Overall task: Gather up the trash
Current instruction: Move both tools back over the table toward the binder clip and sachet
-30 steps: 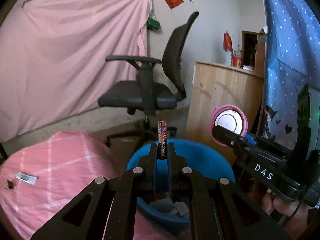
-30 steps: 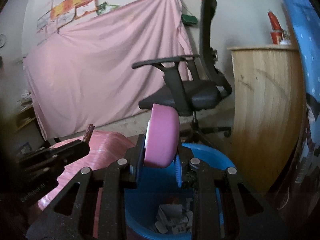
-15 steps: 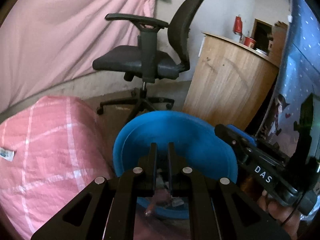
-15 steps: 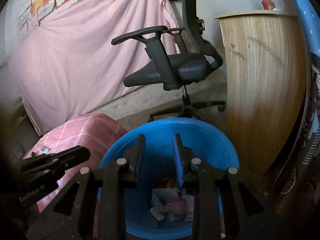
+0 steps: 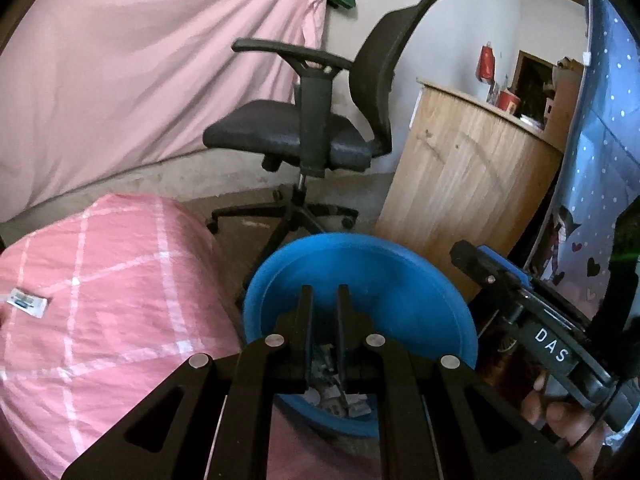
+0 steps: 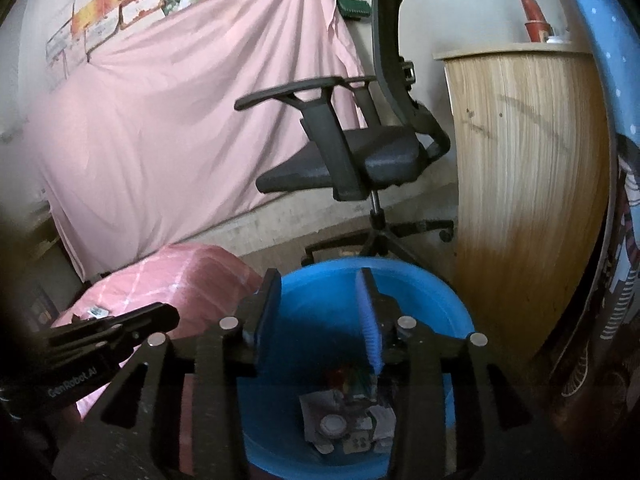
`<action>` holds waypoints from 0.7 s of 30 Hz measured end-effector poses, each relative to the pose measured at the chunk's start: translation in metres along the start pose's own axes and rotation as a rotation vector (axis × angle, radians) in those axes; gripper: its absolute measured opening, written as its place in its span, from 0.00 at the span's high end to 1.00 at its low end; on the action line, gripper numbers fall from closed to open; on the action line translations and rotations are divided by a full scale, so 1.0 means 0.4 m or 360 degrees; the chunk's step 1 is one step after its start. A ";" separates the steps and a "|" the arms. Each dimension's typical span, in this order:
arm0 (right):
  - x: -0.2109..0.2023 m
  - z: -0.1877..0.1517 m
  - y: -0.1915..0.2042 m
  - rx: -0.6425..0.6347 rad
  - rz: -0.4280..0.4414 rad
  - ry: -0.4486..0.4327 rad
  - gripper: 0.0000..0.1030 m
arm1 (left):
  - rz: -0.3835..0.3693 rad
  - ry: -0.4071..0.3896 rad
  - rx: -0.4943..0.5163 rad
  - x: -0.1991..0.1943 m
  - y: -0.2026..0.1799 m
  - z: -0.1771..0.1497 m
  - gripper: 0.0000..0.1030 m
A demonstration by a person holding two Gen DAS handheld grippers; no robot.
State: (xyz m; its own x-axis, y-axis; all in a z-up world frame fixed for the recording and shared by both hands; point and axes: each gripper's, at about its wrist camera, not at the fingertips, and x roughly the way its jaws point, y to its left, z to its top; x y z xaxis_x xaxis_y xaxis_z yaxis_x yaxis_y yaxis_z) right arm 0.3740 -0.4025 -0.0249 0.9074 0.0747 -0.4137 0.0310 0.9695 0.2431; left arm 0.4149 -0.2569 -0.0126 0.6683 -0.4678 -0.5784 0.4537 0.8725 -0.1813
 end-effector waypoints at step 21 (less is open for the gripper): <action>-0.072 0.047 0.211 -0.0100 0.0198 -0.0378 0.02 | 0.0287 -0.0447 -0.0119 -0.289 0.183 -0.001 0.62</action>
State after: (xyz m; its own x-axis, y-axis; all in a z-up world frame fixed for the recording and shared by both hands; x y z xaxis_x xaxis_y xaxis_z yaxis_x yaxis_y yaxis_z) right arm 0.3585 -0.3271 0.0238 0.9757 0.1445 -0.1647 -0.1062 0.9695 0.2211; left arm 0.3708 -0.1388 0.0406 0.8748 -0.3167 -0.3667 0.2760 0.9477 -0.1600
